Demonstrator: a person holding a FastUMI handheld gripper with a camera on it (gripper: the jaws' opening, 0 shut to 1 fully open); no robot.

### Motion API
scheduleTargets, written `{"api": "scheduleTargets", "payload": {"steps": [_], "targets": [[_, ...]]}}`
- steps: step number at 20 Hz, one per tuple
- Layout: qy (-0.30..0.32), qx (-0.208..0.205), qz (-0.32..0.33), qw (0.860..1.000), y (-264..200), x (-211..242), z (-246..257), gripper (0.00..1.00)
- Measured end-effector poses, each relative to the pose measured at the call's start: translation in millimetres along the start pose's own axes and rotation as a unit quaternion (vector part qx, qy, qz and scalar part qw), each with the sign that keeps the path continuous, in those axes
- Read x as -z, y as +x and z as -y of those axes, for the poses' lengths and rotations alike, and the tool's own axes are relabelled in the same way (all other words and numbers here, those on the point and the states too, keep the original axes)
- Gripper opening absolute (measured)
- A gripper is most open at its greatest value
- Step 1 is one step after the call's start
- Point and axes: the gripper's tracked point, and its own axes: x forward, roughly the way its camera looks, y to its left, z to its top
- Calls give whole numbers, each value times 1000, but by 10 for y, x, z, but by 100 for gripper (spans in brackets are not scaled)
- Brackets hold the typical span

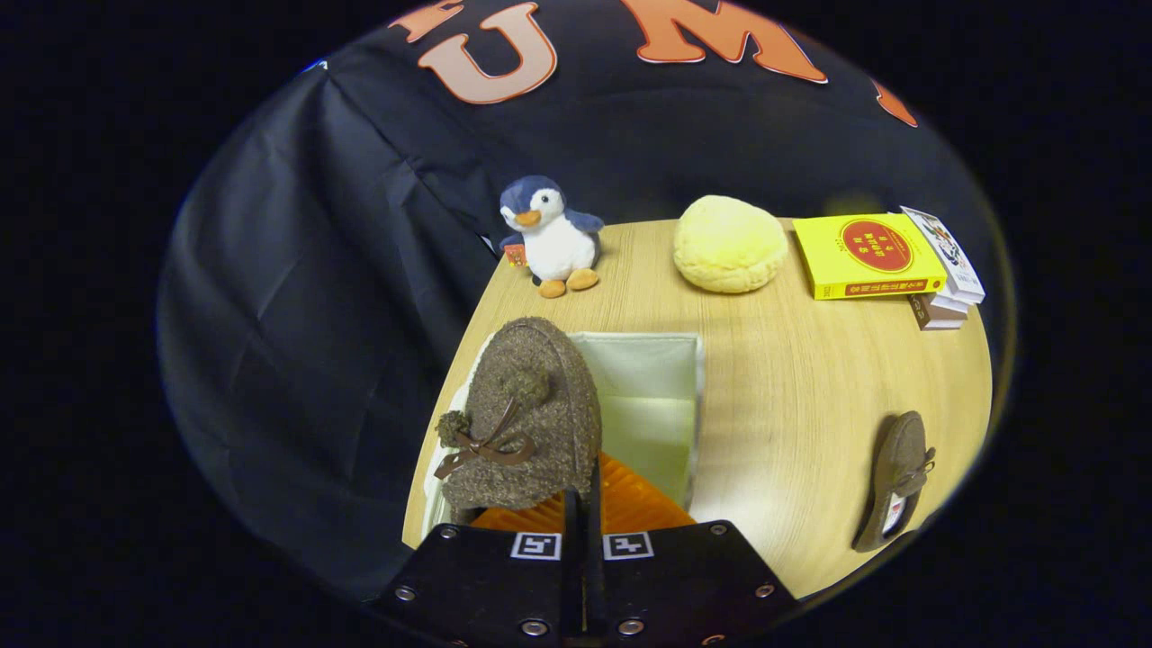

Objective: Open the storage box then place both shoes into the box .Put the left shoe in first, then the right shoe, with the right side of both shoes facing outward in a uniform manner.

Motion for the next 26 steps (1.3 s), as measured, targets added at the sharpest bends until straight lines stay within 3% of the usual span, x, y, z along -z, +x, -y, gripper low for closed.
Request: {"api": "scheduleTargets", "payload": {"steps": [5,16,21,23,25,26], "targets": [[-2,25,-26,999,395,232,-104,2],[54,86,-65,993,944,555,-60,3],[51,99,-132,985,1195,849,22,5],[49,85,-150,984,1223,919,-27,9],[46,61,-161,984,1175,937,-95,21],[44,49,-160,985,1143,938,-127,38]]}}
